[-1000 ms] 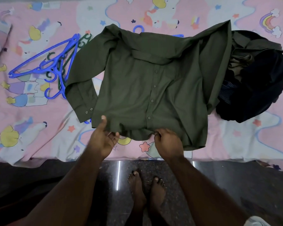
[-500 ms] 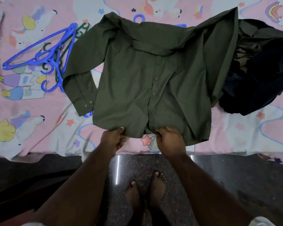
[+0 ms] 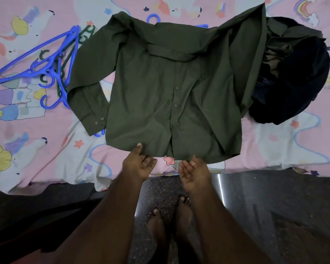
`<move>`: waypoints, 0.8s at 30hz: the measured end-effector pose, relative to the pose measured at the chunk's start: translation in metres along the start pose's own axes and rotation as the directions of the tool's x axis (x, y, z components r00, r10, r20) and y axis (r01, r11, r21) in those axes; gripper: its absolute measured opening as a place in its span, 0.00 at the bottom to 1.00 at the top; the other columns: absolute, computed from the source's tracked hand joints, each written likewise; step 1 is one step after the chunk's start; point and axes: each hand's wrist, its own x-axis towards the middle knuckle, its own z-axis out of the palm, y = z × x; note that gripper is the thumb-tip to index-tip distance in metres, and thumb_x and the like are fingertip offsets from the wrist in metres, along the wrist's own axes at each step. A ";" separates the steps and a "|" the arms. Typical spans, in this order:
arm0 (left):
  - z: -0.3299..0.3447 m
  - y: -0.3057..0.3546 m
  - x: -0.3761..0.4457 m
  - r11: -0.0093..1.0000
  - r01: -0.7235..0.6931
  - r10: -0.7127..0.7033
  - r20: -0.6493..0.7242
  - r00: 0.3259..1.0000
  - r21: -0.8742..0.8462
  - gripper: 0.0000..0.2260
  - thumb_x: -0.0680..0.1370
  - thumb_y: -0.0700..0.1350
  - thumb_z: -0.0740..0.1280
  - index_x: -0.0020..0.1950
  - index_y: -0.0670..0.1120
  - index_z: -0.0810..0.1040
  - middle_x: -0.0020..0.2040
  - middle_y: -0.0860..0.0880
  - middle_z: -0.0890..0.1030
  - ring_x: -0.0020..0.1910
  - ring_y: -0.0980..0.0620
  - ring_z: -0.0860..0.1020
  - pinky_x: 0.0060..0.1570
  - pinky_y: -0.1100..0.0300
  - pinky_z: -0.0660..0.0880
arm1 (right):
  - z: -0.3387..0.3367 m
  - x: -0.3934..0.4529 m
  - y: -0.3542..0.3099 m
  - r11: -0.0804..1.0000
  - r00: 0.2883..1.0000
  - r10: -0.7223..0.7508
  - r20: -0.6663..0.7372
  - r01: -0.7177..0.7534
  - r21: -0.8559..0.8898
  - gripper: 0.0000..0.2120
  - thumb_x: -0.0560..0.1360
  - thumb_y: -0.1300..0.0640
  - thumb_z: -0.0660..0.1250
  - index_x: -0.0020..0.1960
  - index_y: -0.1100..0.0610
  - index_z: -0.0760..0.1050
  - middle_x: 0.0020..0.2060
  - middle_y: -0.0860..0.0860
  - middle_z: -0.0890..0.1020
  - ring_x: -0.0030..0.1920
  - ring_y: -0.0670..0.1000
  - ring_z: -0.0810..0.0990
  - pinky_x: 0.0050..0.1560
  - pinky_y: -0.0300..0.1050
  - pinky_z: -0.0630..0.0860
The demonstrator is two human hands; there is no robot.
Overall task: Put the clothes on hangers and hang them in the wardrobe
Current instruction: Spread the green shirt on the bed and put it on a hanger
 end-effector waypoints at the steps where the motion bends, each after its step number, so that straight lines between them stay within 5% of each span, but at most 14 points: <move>1: 0.002 0.001 0.002 1.000 0.001 -0.001 -0.002 1.000 0.010 0.18 0.81 0.48 0.69 0.69 0.43 0.75 0.65 0.43 0.78 0.53 0.46 0.80 0.50 0.49 0.76 | -0.001 0.002 0.002 0.999 0.999 0.030 0.040 -0.031 0.025 0.11 0.81 0.53 0.65 0.50 0.62 0.73 0.49 0.57 0.79 0.47 0.53 0.80 0.47 0.45 0.79; 6: 0.004 0.006 0.013 1.000 -0.005 0.005 -0.027 1.000 0.000 0.15 0.79 0.44 0.71 0.65 0.43 0.76 0.59 0.44 0.81 0.48 0.48 0.81 0.41 0.52 0.77 | 0.000 0.016 0.010 0.997 0.998 0.025 0.063 -0.029 0.073 0.13 0.83 0.50 0.61 0.61 0.59 0.71 0.58 0.55 0.78 0.48 0.50 0.78 0.38 0.41 0.82; 8: 0.003 0.003 0.017 1.000 -0.002 0.002 -0.020 1.000 0.006 0.10 0.80 0.42 0.70 0.60 0.43 0.78 0.60 0.44 0.81 0.47 0.49 0.81 0.40 0.53 0.77 | 0.002 0.018 0.015 0.997 0.999 -0.003 0.050 0.000 0.074 0.16 0.84 0.51 0.60 0.67 0.58 0.69 0.63 0.56 0.76 0.53 0.51 0.78 0.48 0.40 0.82; 10: 0.002 0.001 0.016 1.000 -0.003 0.003 -0.012 1.000 0.016 0.03 0.80 0.40 0.69 0.53 0.44 0.78 0.57 0.44 0.82 0.46 0.49 0.81 0.42 0.53 0.77 | 0.006 0.017 0.017 0.996 0.999 -0.019 0.031 0.016 0.093 0.19 0.83 0.52 0.63 0.69 0.60 0.70 0.57 0.56 0.77 0.57 0.52 0.76 0.64 0.45 0.75; 13: -0.004 0.000 0.012 1.000 -0.021 0.021 -0.009 1.000 -0.020 0.01 0.80 0.37 0.68 0.51 0.42 0.78 0.52 0.43 0.83 0.46 0.48 0.82 0.50 0.52 0.77 | 0.010 0.014 0.018 0.995 0.999 -0.014 0.039 0.011 0.095 0.16 0.80 0.53 0.67 0.64 0.62 0.75 0.52 0.55 0.79 0.52 0.52 0.79 0.62 0.48 0.77; 19: -0.016 -0.003 0.004 0.997 -0.057 0.056 -0.013 0.998 -0.052 0.03 0.80 0.35 0.68 0.53 0.40 0.79 0.51 0.42 0.83 0.46 0.46 0.83 0.46 0.51 0.78 | 0.015 0.016 0.019 1.000 0.999 0.015 0.038 -0.015 -0.010 0.14 0.79 0.51 0.70 0.57 0.61 0.75 0.52 0.55 0.79 0.56 0.51 0.78 0.65 0.46 0.74; 24: -0.014 0.001 0.000 0.996 -0.060 0.059 -0.014 0.998 -0.065 0.03 0.81 0.33 0.65 0.52 0.40 0.78 0.48 0.42 0.83 0.45 0.46 0.82 0.54 0.49 0.79 | 0.030 0.010 0.016 0.985 0.994 -0.090 0.065 0.079 0.152 0.10 0.76 0.57 0.72 0.56 0.58 0.79 0.51 0.53 0.83 0.46 0.48 0.81 0.53 0.41 0.79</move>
